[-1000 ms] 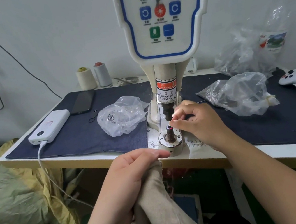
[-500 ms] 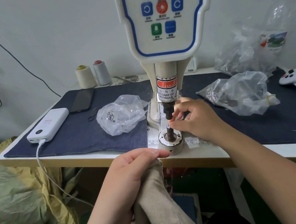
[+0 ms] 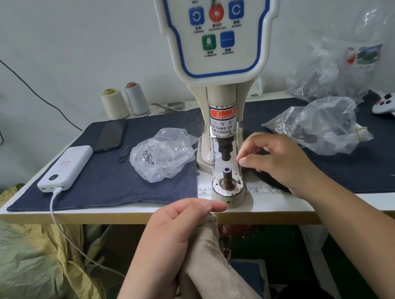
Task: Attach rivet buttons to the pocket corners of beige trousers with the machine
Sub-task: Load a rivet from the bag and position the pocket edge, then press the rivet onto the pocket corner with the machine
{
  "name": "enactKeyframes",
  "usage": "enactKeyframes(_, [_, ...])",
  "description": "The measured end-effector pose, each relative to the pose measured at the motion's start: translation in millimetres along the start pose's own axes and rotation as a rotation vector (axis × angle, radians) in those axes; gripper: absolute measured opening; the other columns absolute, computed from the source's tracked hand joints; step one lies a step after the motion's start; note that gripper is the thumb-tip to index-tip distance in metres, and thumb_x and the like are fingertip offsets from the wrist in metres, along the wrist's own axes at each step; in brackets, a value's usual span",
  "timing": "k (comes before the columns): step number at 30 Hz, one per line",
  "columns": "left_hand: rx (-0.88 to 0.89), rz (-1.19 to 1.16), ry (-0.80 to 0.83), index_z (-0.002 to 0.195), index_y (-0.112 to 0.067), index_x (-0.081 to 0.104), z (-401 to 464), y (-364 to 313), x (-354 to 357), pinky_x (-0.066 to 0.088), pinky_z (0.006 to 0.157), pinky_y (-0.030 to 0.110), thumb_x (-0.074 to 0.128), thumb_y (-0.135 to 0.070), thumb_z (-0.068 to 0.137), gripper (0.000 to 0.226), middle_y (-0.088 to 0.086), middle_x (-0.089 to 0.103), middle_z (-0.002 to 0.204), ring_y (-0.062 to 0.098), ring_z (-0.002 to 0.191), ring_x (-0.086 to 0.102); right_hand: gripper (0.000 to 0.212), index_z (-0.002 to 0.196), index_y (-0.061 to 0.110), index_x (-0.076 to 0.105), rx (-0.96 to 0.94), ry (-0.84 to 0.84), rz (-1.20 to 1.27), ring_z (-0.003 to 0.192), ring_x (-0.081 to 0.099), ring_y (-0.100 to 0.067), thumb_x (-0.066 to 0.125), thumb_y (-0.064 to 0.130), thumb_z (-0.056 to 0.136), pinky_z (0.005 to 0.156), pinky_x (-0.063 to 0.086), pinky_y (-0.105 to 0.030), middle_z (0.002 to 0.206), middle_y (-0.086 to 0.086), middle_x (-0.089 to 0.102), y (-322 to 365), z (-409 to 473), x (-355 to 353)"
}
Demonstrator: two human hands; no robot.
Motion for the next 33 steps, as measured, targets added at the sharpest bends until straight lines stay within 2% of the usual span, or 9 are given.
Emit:
enactKeyframes(3, [-0.003, 0.003, 0.044, 0.089, -0.017, 0.081, -0.7, -0.6, -1.8, 0.051, 0.066, 0.021, 0.065, -0.038, 0.073, 0.031, 0.012, 0.07, 0.083, 0.018, 0.077, 0.062, 0.013, 0.068, 0.012, 0.068, -0.004, -0.117, 0.168, 0.069, 0.054, -0.015, 0.069, 0.005, 0.08, 0.065, 0.045, -0.028, 0.077, -0.013, 0.063, -1.2, -29.4, -6.6])
enactKeyframes(7, [-0.003, -0.01, 0.183, 0.09, -0.014, 0.079, -2.4, -5.8, 0.1, 0.053, 0.067, 0.022, 0.063, -0.032, 0.076, 0.028, 0.013, 0.066, 0.084, 0.021, 0.08, 0.061, 0.012, 0.066, 0.015, 0.068, -0.059, -0.109, 0.211, 0.069, 0.06, -0.014, 0.07, 0.02, 0.077, 0.064, 0.048, -0.021, 0.073, -0.009, 0.066, 6.7, -74.8, -0.3])
enactKeyframes(9, [0.012, -0.022, 0.263, 0.091, -0.014, 0.079, -3.7, -10.3, 2.3, 0.051, 0.073, 0.025, 0.063, -0.029, 0.078, 0.025, 0.011, 0.067, 0.085, 0.02, 0.082, 0.062, 0.01, 0.078, 0.018, 0.071, -0.072, -0.02, 0.228, 0.079, 0.065, -0.016, 0.07, 0.028, 0.078, 0.07, 0.052, -0.023, 0.085, -0.006, 0.069, 12.4, -90.3, 6.6])
enactKeyframes(13, [0.039, -0.123, 0.441, 0.102, -0.008, 0.073, -10.4, -21.6, 7.1, 0.049, 0.085, 0.037, 0.063, -0.022, 0.08, 0.027, 0.019, 0.07, 0.1, 0.029, 0.093, 0.063, 0.063, 0.124, 0.022, 0.059, -0.033, 0.289, 0.338, 0.116, 0.061, -0.018, 0.079, 0.042, 0.067, 0.095, 0.05, -0.036, 0.124, 0.002, 0.065, 18.3, -101.6, 16.0])
enactKeyframes(15, [0.042, -0.183, 0.511, 0.108, -0.008, 0.071, -15.2, -27.0, 8.0, 0.051, 0.087, 0.039, 0.063, -0.019, 0.079, 0.031, 0.028, 0.069, 0.107, 0.034, 0.097, 0.065, 0.076, 0.133, 0.023, 0.054, 0.02, 0.472, 0.372, 0.123, 0.057, -0.021, 0.085, 0.036, 0.065, 0.102, 0.047, -0.038, 0.131, 0.001, 0.062, 21.4, -101.7, 17.0])
enactKeyframes(21, [-0.022, -0.218, 0.609, 0.126, -0.013, 0.065, -25.7, -29.1, -0.4, 0.053, 0.089, 0.038, 0.068, -0.016, 0.079, 0.047, 0.032, 0.066, 0.109, 0.037, 0.1, 0.065, 0.034, 0.096, 0.005, 0.073, 0.269, 0.755, 0.513, 0.084, 0.067, -0.023, 0.081, 0.007, 0.063, 0.075, 0.053, -0.03, 0.094, -0.011, 0.073, 17.6, -107.6, 3.6])
enactKeyframes(25, [-0.058, -0.161, 0.601, 0.131, -0.019, 0.063, -26.9, -30.2, -7.2, 0.051, 0.093, 0.041, 0.07, -0.017, 0.078, 0.054, 0.031, 0.066, 0.12, 0.042, 0.108, 0.064, 0.028, 0.095, 0.008, 0.074, 0.301, 0.753, 0.813, 0.078, 0.069, -0.014, 0.064, -0.002, 0.071, 0.071, 0.053, -0.023, 0.087, -0.004, 0.074, 18.1, -113.6, -5.5])
enactKeyframes(29, [-0.126, -0.069, 0.493, 0.121, -0.015, 0.071, -22.7, -24.4, -6.9, 0.045, 0.102, 0.046, 0.073, -0.019, 0.077, 0.044, 0.026, 0.066, 0.124, 0.044, 0.117, 0.062, 0.047, 0.109, -0.004, 0.069, 0.351, 0.625, 0.916, 0.088, 0.064, -0.029, 0.065, 0.0, 0.063, 0.076, 0.054, -0.03, 0.103, -0.024, 0.065, 18.8, -114.6, -11.6])
enactKeyframes(33, [-0.137, 0.019, 0.437, 0.104, -0.002, 0.074, -19.7, -16.3, -8.3, 0.053, 0.07, 0.025, 0.067, -0.025, 0.082, 0.032, 0.018, 0.071, 0.098, 0.022, 0.082, 0.066, 0.051, 0.118, -0.009, 0.061, 0.425, 0.544, 0.911, 0.102, 0.061, -0.034, 0.067, -0.004, 0.068, 0.088, 0.053, -0.037, 0.118, -0.03, 0.061, 22.8, -112.4, -14.0])
Point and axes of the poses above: each hand's wrist, its own z-axis towards the middle knuckle, its own x-axis out of the palm, y = z × x, the point moved 1 cm from there along z, towards the middle knuckle
